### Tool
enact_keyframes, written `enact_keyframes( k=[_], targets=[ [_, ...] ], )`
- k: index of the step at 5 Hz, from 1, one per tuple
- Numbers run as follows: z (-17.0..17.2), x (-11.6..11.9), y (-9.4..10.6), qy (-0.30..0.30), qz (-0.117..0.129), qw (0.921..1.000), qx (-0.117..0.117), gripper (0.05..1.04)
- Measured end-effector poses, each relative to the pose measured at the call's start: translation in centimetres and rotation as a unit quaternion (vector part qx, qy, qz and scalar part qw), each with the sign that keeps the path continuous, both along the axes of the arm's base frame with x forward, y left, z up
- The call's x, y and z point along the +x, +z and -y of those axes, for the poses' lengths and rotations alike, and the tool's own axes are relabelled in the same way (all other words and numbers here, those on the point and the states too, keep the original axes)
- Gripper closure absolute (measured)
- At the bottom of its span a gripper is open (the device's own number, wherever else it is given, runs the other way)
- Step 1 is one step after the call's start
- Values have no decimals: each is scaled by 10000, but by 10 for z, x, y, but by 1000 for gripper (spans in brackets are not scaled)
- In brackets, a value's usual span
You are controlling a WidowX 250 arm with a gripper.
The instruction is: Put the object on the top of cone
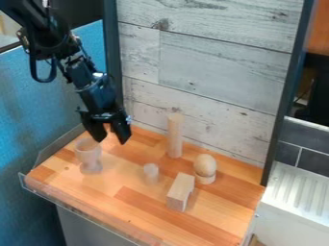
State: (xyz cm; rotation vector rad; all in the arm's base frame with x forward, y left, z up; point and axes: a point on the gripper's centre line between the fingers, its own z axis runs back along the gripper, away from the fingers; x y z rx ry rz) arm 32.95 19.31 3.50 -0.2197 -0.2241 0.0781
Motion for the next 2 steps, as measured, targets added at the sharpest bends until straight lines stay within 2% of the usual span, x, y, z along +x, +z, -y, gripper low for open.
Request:
enact_keyframes(
  k=[1,2],
  targets=[
    [0,-6,-9,-16,-270,9992,291,83],
    [3,-3,-11,-75,-394,9976,566,83]
  ],
)
